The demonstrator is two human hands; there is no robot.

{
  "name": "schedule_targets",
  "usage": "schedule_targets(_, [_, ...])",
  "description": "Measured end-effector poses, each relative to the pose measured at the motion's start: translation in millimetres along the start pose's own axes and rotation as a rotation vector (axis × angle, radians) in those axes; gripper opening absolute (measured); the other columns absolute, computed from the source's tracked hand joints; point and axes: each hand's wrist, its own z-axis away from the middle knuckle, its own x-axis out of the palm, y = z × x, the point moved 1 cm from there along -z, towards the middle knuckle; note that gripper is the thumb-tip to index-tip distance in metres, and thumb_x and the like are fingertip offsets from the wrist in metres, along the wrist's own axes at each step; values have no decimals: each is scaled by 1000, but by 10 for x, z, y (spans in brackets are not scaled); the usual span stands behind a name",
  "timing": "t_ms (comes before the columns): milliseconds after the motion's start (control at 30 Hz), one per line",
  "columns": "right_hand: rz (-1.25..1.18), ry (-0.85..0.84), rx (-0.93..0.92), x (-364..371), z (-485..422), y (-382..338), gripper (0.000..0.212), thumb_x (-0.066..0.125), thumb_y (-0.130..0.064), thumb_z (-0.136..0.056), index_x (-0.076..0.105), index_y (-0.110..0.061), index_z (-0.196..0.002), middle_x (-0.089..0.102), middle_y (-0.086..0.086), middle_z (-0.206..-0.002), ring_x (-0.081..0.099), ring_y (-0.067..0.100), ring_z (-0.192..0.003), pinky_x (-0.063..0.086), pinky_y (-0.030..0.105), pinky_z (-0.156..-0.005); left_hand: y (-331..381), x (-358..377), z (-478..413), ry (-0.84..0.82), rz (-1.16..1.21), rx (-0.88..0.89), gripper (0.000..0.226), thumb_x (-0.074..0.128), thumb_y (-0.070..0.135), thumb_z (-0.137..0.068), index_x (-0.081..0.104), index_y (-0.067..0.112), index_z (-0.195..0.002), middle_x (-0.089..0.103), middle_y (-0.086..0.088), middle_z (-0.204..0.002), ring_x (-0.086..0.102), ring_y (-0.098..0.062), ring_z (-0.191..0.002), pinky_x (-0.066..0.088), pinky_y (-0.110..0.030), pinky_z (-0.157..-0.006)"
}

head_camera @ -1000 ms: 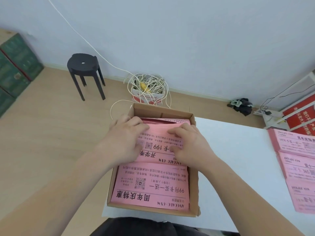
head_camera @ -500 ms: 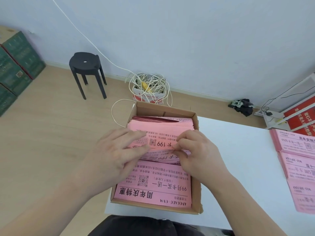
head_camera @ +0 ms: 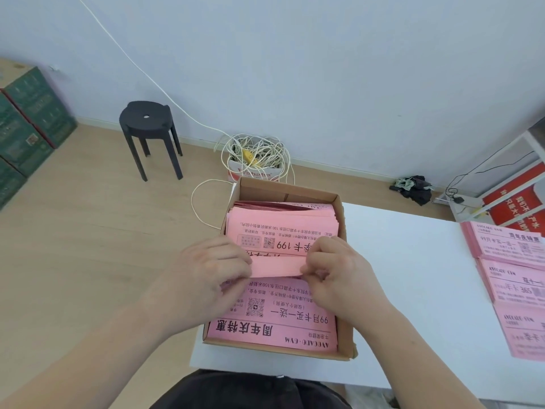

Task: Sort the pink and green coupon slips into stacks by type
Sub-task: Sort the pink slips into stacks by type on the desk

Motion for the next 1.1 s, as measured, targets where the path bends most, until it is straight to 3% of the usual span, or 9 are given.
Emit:
schedule_targets(133, [44,71,37,-36,-113,-67,14,80,-9,-80,72,-20,-82,63,-10,-89,60,18,-87,53,33,-64,-28,-14,-109,68,-55,-78,6,63,17,-92,68,18,-88,70,6,-98,63,-20,-89,53,-39,-76])
schedule_targets(267, [82,-55,131,-14,-311,-70,19,71,-21,-90,70,-19,-108,67,-7,-116,60,20,-112,54,36,-88,-102,-24,-364,-18,-113,-195,6,55,18,-88,52,21,-92,65,1,-107,57,-23,-110,38,-39,-111])
schedule_targets(433, [54,-200,213,16,-303,-68,39,64,-25,-94,57,-23,-133,59,-10,-135,50,13,-129,42,27,-106,-154,16,-399,-116,-60,-282,27,62,10,-82,42,21,-96,50,8,-92,44,-19,-88,27,-26,-82])
schedule_targets(600, [47,-212,213,38,-290,-34,48,66,-20,-92,57,-22,-139,59,-9,-139,48,15,-133,38,27,-110,-189,29,-381,-151,-13,-360,34,64,19,-84,49,26,-114,57,9,-107,46,-17,-106,36,-30,-92])
schedule_targets(733, [11,-180,225,40,-248,22,43,71,-21,-90,62,-22,-132,61,-10,-131,53,15,-125,44,29,-105,-104,-63,-350,-110,141,-364,37,68,19,-87,59,33,-120,55,17,-117,53,-4,-106,44,-26,-90])
schedule_targets(833, [1,-58,161,-21,-210,19,27,75,-9,-82,64,-25,-100,59,-14,-102,57,13,-100,54,34,-79,6,-163,-276,-32,244,-322,34,71,10,-83,67,33,-108,55,20,-109,57,-3,-102,44,-16,-79])
schedule_targets(933, [-45,-122,43,-81,-170,-23,32,67,0,-71,54,-28,-77,52,-16,-86,54,10,-79,53,38,-60,31,-219,-177,-42,286,-342,40,74,9,-81,70,34,-112,56,22,-106,60,-7,-94,48,-19,-77])
schedule_targets(1033, [-77,-253,48,-163,-210,-77,24,63,-4,-69,57,-27,-72,54,-16,-89,56,9,-82,55,41,-64,-5,-212,-119,-202,282,-306,31,70,7,-79,75,34,-93,60,20,-93,59,-3,-90,48,-18,-73])
schedule_targets(1100, [-53,-330,89,-234,-281,-111,19,73,-15,-74,63,-30,-77,57,-21,-106,57,7,-103,54,37,-81,-18,-179,-96,-254,237,-275,25,65,7,-75,72,30,-83,60,20,-86,56,2,-91,42,-12,-72])
